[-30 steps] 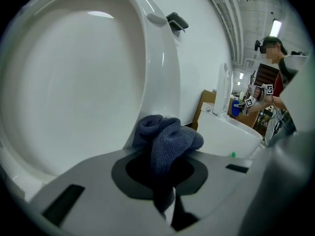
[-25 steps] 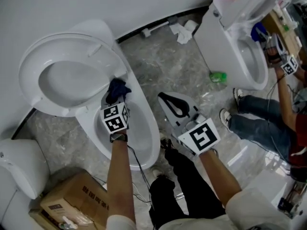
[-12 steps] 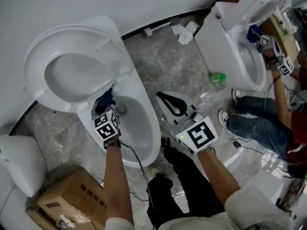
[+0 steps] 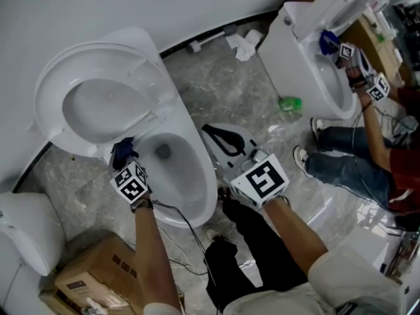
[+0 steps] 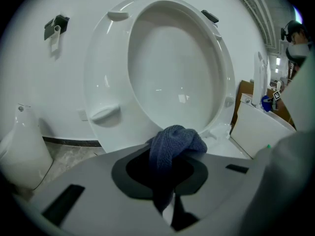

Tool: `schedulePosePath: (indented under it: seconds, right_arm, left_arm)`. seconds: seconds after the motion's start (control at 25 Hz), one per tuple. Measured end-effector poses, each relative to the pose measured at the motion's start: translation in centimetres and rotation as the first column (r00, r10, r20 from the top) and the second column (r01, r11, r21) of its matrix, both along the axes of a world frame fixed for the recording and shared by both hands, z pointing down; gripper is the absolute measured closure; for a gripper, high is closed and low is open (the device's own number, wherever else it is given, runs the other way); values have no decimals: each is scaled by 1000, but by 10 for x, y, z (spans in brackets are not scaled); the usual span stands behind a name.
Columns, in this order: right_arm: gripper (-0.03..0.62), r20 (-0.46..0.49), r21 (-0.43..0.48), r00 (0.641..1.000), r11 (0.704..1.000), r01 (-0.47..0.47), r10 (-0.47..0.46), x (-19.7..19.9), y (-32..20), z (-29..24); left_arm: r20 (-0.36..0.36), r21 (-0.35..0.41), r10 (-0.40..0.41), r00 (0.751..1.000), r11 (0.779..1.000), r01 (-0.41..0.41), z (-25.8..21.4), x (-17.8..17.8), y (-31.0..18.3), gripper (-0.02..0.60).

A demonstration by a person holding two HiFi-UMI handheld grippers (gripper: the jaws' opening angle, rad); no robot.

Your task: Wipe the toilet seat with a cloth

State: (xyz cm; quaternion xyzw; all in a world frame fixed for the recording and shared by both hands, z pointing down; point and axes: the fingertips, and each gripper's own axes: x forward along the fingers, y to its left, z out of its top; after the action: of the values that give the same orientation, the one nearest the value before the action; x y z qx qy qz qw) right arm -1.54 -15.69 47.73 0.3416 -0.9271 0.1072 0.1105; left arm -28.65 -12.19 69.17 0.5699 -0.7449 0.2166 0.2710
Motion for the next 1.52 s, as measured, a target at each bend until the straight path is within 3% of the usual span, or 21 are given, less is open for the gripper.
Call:
schedulePosePath:
  seconds: [0.6, 0.88, 1.16, 1.52]
  right_arm:
    - [565, -33, -16, 998, 998, 60, -60, -17, -3, -52]
    - [565, -31, 8, 997, 997, 74, -74, -26, -8, -76]
    - [565, -40, -18, 997, 998, 65, -66, -29, -14, -81]
    - [565, -54, -50, 997, 998, 49, -52, -32, -22, -91]
  left_arm:
    - [80, 46, -80, 994, 996, 76, -71, -48, 6, 540]
    - [115, 79, -92, 989, 993, 83, -103, -71, 1, 538]
    - [160, 115, -79, 984, 991, 61, -133, -83, -12, 538]
    - [167, 196, -96, 981, 979, 63, -181, -90, -23, 538]
